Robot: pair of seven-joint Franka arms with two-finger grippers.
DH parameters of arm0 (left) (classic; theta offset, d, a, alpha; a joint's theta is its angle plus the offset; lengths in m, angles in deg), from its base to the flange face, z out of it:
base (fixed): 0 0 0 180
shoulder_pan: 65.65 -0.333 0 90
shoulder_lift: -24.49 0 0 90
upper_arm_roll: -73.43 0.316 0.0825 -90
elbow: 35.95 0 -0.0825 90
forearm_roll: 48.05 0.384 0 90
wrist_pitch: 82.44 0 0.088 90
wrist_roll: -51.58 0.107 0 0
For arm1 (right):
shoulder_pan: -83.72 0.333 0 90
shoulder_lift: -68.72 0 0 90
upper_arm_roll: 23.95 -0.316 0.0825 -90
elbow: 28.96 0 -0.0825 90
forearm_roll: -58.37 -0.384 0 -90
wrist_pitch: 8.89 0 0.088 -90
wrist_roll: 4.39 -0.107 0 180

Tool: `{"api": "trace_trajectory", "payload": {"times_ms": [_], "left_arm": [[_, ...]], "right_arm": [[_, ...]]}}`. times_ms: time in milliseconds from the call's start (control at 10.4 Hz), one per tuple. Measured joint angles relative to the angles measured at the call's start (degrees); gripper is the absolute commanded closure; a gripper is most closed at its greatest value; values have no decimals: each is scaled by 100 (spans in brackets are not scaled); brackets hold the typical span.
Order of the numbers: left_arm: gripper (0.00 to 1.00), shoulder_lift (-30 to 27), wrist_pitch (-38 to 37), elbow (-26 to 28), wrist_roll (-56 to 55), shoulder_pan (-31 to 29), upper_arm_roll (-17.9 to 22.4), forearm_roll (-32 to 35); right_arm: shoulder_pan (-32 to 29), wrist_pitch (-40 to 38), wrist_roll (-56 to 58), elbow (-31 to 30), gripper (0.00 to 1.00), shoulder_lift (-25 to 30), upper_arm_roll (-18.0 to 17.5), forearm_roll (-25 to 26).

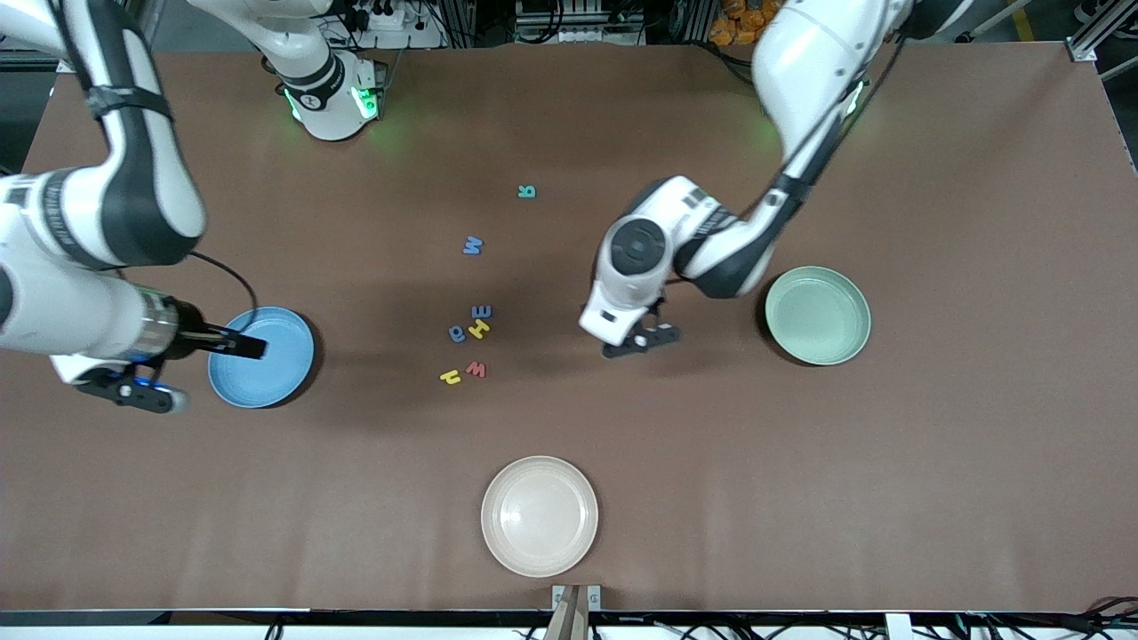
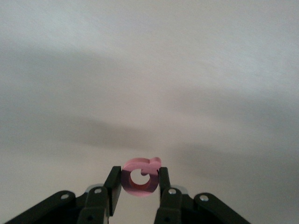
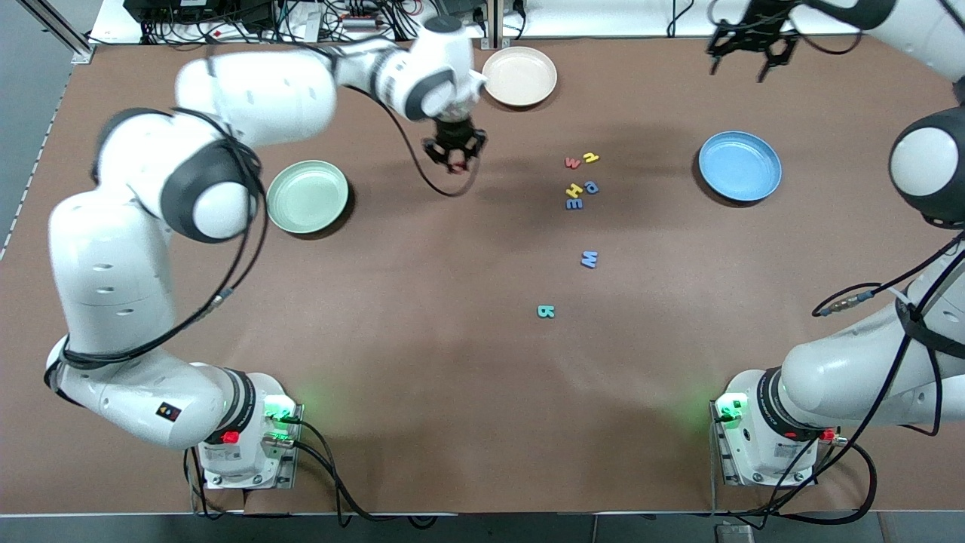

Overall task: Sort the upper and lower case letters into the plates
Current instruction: 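Carry the pink letter to the green plate while the right gripper reaches letters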

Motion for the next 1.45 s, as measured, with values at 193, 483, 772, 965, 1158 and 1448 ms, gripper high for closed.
{"api": "trace_trajectory", "payload": {"times_ms": [193, 483, 772, 965, 1158, 1448], "left_arm": [[100, -275, -323, 290, 1091, -577, -53, -21], [100, -782, -435, 1077, 2778, -1214, -72, -23], [100, -1506, -480, 2049, 4768, -2219, -66, -23], [100, -1659, -315, 2552, 5763, -2863, -65, -25], [70, -1662, 517, 3215, 6030, -2956, -72, -24], [0, -1652, 780, 3444, 6045, -2958, -77, -24]], "right_arm": [[481, 216, -387, -19, 0, -55, -17, 1], [1041, 493, -495, -95, 0, -79, -50, 0], [1845, 843, -828, -300, 0, -263, -57, 13], [2159, 1617, -851, -553, 0, -614, -52, 16], [2247, 2634, -841, -1149, 0, -861, -52, 65], [2452, 3476, -876, -2047, 0, -882, -79, 110]]}}
